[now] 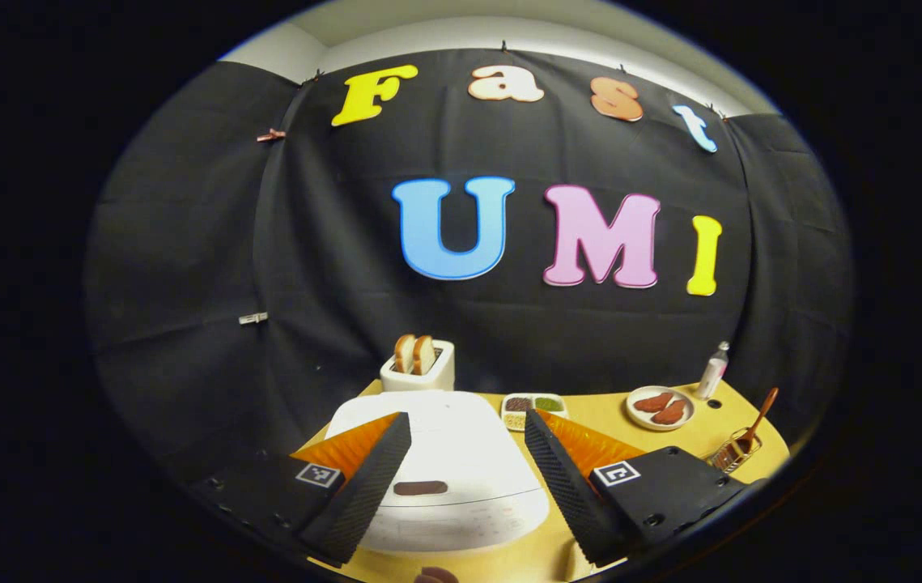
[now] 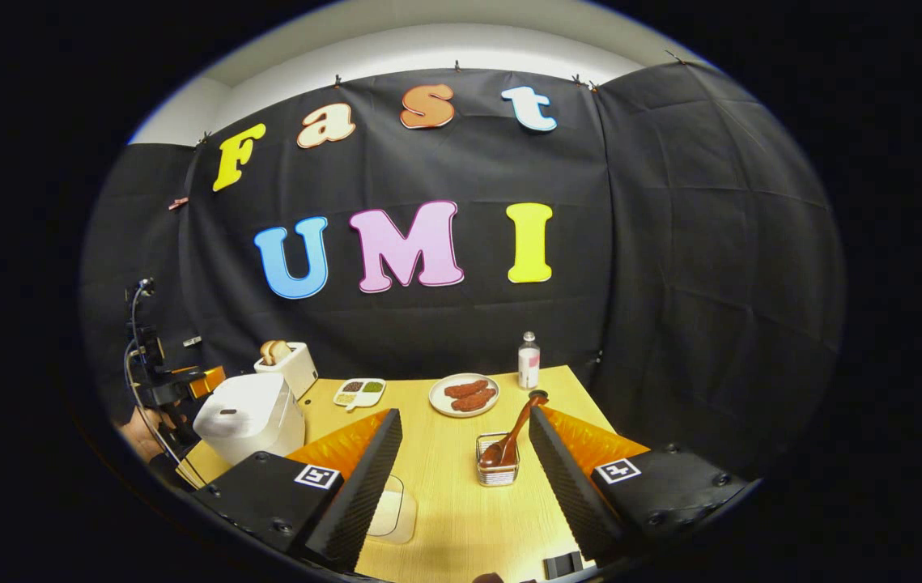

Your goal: Close the left gripper, press the button to open the rice cooker; take a wooden spoon from the chopstick holder with the right hand, scoop a spoonful of rice and pour it into the rice cooker, then put the wooden spoon back into the chopstick holder.

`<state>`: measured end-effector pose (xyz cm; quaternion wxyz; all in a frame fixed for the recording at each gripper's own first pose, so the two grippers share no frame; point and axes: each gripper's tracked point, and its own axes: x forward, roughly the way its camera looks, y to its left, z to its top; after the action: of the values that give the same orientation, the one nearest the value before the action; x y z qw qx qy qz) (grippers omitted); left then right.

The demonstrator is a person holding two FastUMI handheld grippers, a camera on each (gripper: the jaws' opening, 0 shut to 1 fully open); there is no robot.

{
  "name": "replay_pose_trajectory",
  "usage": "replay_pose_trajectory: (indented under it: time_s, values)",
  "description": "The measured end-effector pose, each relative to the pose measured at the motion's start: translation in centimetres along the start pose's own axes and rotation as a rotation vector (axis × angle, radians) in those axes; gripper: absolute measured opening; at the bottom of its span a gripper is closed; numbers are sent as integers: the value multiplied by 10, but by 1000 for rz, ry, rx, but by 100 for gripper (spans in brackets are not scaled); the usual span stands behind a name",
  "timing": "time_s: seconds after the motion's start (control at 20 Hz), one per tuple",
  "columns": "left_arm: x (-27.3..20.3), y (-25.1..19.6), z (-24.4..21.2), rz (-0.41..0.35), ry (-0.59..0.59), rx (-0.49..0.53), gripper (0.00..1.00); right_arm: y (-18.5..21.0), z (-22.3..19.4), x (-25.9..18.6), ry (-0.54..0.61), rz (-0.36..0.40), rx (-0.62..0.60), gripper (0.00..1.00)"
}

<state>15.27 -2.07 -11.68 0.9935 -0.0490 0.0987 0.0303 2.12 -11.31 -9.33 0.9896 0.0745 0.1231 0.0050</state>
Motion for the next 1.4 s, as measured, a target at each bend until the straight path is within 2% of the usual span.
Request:
replay_pose_trajectory:
  time_s: [0.3, 0.6, 1.05, 1.4]
  values:
    - [-51, -36, 50, -115, -98, -40, 98, 16, 22, -1, -66, 16, -14, 98]
    - [-100, -59, 71, -206, -139, -64, 98, 33, 42, -6, -142, 36, -52, 98]
    - [-145, -80, 87, -287, -218, -9, 96, 47, 65, -9, -223, 23, -68, 98]
    - [-143, -90, 93, -317, -209, -8, 96, 45, 78, -6, -254, 5, -55, 98]
